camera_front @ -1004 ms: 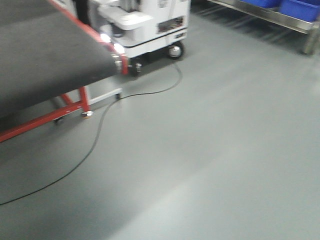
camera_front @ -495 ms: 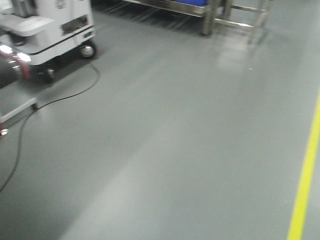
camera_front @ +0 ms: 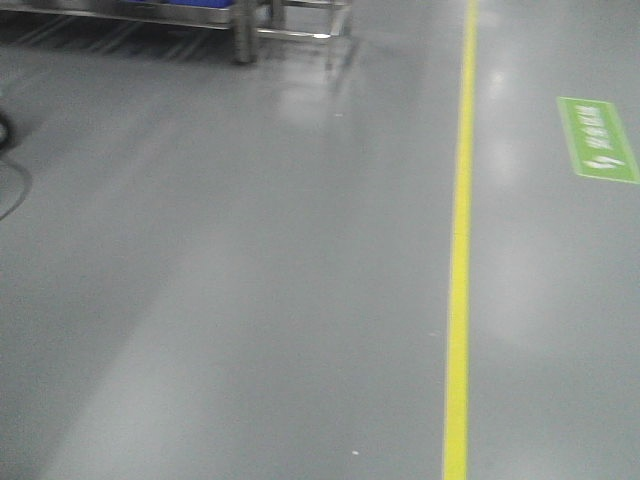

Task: Pour parts from conveyor to right shelf
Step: 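Drive the base away from the conveyor holding the part in the right gripper, then drive along the yellow-lined aisle toward the shelf racks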

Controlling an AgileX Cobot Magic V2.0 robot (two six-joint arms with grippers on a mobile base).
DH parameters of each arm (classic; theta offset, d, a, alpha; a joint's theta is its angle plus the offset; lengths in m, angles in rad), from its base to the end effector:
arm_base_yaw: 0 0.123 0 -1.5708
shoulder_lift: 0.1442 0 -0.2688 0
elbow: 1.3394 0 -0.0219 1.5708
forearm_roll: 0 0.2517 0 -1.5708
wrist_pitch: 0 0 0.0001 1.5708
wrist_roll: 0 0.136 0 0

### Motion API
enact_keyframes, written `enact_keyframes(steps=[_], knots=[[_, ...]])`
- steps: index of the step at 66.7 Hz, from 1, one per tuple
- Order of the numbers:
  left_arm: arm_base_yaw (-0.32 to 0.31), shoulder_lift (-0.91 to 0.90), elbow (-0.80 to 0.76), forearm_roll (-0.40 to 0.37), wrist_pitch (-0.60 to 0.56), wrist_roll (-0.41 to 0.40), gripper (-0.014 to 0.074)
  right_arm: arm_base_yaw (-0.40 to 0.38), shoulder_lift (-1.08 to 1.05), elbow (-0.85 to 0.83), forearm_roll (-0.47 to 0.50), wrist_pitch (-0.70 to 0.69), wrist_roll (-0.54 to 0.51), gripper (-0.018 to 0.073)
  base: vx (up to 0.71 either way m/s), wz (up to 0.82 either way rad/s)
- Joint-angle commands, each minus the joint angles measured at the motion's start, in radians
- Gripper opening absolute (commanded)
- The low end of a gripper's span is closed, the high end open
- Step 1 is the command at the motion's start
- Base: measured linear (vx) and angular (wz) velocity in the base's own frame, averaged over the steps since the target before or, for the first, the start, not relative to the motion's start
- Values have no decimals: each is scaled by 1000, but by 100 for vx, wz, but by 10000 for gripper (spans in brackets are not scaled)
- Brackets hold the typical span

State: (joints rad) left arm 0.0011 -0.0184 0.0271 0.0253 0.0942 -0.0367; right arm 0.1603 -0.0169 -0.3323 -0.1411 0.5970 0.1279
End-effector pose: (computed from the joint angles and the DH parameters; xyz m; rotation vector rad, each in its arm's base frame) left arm 0.1185 0.0005 0.1961 -0.0119 1.5864 -0.0062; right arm 0.0868 0.0031 0.2622 -0.0705 1.7252 0.0581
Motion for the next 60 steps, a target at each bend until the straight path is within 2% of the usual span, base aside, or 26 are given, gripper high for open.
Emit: enact_keyframes(steps=[1,33,60], knots=[[-3,-6,-25,-6,-72,-7,-6,-2,-3,-26,-11,-86,-10,-4,-4,-74],[-3,-6,-25,-6,-72,-7,-6,-2,-3,-26,-11,-86,-10,-4,1,-67],[-3,-6,-25,-6,-72,-7,-6,-2,-3,-26,-11,-86,-10,-4,9,-32]])
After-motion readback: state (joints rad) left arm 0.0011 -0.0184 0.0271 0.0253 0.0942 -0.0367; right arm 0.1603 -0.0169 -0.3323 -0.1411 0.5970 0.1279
